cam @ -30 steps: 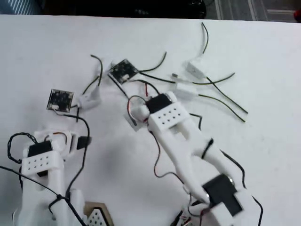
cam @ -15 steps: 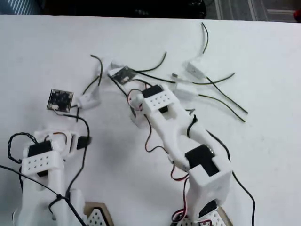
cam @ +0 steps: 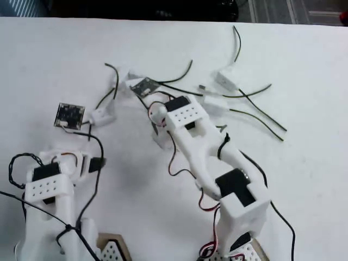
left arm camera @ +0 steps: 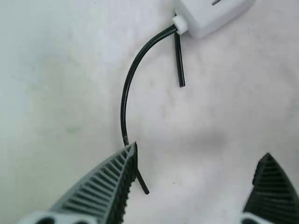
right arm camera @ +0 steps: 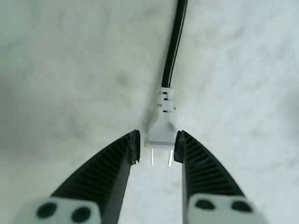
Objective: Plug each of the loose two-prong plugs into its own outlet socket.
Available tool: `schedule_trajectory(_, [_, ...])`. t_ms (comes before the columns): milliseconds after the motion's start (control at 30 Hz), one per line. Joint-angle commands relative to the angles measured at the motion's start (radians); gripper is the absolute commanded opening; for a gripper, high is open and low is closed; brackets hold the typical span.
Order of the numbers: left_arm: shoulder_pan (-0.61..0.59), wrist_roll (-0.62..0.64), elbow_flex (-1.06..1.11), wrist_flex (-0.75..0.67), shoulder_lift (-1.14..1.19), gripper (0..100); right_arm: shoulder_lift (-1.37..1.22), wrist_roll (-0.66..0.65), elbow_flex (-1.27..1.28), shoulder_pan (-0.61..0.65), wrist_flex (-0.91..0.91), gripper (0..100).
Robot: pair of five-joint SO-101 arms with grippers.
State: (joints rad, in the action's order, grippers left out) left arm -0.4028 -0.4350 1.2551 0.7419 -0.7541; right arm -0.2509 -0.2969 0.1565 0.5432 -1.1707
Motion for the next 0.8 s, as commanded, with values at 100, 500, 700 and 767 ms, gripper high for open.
schedule_trajectory(100, [-0.001, 0.009, -0.006, -0.017, -0.028, 38, -0.019, 0.002, -0.041, 0.013, -0.005, 12.2])
schedule_trajectory(500, [-0.001, 0.009, -0.006, -0.017, -0.028, 38, -0.116, -0.006, -0.054, -0.059, 0.041, 11.5])
schedule_trajectory(700, [-0.001, 0.008, -0.006, -0.017, -0.028, 38, -0.113, -0.006, -0.077, -0.068, 0.038, 1.7])
schedule_trajectory(767, [-0.001, 0.008, -0.006, -0.017, -0.028, 38, -0.113, -0.006, -0.081, -0.068, 0.036, 1.8])
